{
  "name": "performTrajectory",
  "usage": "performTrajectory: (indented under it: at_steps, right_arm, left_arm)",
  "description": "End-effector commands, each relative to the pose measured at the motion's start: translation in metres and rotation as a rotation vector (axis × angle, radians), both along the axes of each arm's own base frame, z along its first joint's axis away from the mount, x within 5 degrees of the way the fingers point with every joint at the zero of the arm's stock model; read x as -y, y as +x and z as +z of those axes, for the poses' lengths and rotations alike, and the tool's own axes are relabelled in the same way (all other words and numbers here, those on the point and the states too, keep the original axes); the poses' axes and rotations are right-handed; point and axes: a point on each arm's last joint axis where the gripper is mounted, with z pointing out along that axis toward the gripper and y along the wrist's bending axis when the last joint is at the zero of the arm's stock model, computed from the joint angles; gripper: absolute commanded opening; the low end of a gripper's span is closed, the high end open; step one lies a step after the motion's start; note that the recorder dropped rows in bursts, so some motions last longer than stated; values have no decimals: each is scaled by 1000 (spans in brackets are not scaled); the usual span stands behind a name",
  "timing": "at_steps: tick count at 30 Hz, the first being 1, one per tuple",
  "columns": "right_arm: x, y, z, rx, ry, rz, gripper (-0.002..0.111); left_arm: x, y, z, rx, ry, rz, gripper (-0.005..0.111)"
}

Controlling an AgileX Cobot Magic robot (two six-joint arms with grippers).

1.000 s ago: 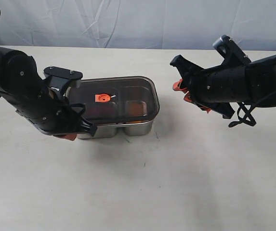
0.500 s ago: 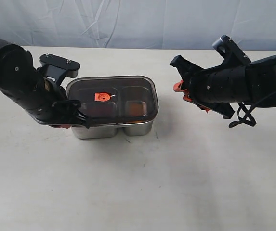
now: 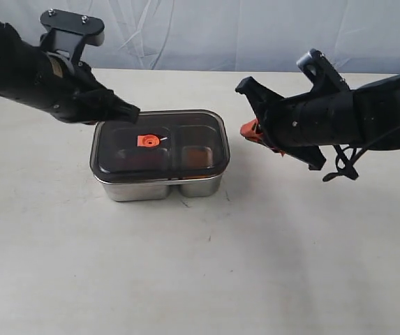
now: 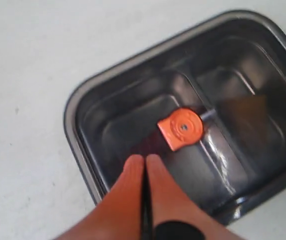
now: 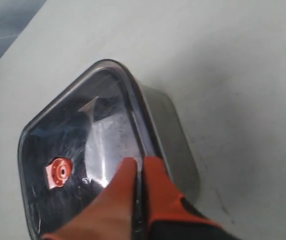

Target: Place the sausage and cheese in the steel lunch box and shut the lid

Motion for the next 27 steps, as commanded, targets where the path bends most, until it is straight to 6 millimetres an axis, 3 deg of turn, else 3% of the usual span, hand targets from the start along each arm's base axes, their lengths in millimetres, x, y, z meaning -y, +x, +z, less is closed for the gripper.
performTrajectory:
  at_steps: [1,5,9,13,17,24,27]
  right_arm:
    - [-12,15,15,80,11,67,-1]
    - [-25,31,14,102,10,125,-1]
    - [-42,42,-16,16,32,208,-1]
    - [-45,41,-42,-56,17,244,-1]
    - [-45,41,-49,-67,1,253,-1]
    - [-43,43,-50,-53,-24,241,-1]
    - [-43,43,-50,-51,-27,238,-1]
  left_arm:
    - [-15,23,0,50,-32,75,0]
    - [-23,39,-4,64,-40,113,0]
    - [-17,52,-15,73,-40,105,0]
    - [-13,62,-43,44,-11,81,0]
    - [-11,68,-64,13,-21,97,0]
    - [-8,69,-73,-23,-58,128,0]
    - [-7,68,-87,-82,-40,111,0]
